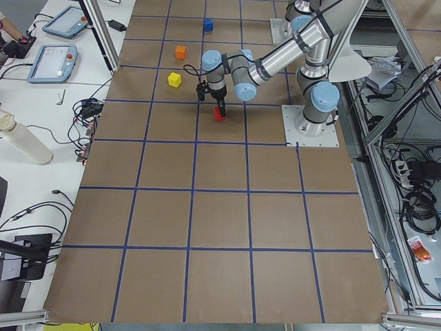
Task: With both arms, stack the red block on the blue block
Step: 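Carry the red cube with the left gripper toward the table center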
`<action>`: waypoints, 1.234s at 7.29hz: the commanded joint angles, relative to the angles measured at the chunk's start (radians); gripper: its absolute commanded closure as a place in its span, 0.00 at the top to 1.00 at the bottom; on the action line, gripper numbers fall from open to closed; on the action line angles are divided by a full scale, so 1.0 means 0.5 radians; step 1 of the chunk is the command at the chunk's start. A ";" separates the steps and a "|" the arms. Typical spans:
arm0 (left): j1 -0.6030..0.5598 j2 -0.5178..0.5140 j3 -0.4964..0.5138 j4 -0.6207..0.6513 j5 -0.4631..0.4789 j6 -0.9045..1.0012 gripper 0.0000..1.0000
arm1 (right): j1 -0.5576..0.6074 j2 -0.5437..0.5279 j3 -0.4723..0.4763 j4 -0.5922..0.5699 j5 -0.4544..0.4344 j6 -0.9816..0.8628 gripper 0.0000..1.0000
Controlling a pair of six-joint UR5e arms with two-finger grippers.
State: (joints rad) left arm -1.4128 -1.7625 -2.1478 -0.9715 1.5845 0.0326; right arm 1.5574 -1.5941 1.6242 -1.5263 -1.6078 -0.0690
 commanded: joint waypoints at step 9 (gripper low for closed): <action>-0.920 -0.244 0.809 -0.064 -0.178 -0.206 0.00 | -0.001 -0.002 0.031 -0.028 0.016 0.006 1.00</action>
State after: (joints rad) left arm -1.8223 -1.8190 -1.8025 -1.0414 1.4965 -0.0223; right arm 1.5570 -1.5948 1.6399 -1.5392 -1.6065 -0.0660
